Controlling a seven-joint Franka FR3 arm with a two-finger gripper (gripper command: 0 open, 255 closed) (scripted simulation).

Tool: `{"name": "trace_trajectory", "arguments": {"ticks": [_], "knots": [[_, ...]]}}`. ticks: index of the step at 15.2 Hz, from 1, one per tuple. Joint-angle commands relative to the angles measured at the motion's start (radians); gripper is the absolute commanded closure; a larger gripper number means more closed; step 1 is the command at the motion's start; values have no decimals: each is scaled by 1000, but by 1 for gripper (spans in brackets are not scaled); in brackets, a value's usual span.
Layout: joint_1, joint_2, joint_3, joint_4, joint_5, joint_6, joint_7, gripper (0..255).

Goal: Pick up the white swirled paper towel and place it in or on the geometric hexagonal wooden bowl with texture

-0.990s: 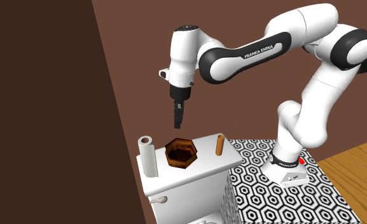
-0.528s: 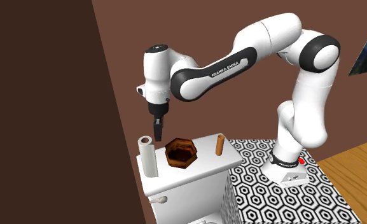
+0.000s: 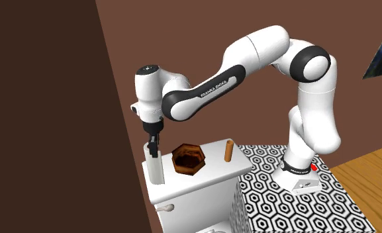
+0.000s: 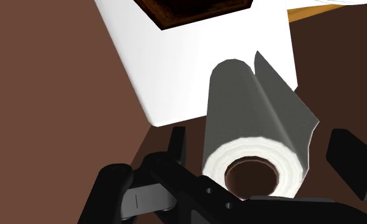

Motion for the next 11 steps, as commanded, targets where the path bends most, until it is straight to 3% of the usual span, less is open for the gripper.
{"name": "trace_trajectory", "arguments": {"ticks": [1, 11], "knots": [[-1, 8, -1, -14, -2, 23, -1, 0], [-2, 16, -2, -25, -3, 41, 0, 0]]}}
